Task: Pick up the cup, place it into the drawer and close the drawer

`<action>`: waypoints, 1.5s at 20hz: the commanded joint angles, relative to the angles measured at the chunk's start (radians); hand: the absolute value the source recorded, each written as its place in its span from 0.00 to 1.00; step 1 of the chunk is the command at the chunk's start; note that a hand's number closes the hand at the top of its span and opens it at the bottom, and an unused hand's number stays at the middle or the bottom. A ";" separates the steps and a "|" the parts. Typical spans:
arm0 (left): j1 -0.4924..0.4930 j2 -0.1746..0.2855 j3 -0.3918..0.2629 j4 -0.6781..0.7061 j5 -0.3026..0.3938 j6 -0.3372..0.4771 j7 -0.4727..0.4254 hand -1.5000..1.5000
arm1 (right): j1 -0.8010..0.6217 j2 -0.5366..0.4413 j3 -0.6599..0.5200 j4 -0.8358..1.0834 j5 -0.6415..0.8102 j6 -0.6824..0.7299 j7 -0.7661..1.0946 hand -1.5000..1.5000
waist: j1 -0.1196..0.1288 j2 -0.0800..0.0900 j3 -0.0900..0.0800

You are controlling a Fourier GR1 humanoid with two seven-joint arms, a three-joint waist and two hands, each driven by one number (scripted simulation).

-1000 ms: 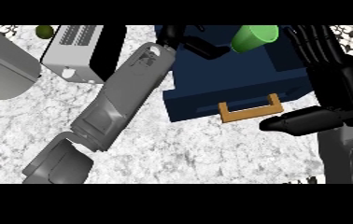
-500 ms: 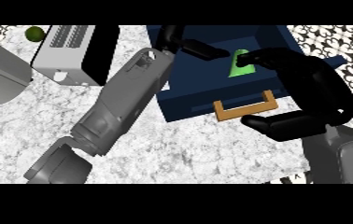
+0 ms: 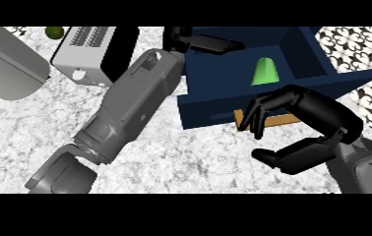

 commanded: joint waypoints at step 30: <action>0.317 0.130 0.047 -0.260 0.079 -0.165 -0.035 0.00 | -0.422 0.015 -0.028 1.215 0.711 -0.454 -0.604 1.00 | 0.284 -0.004 0.006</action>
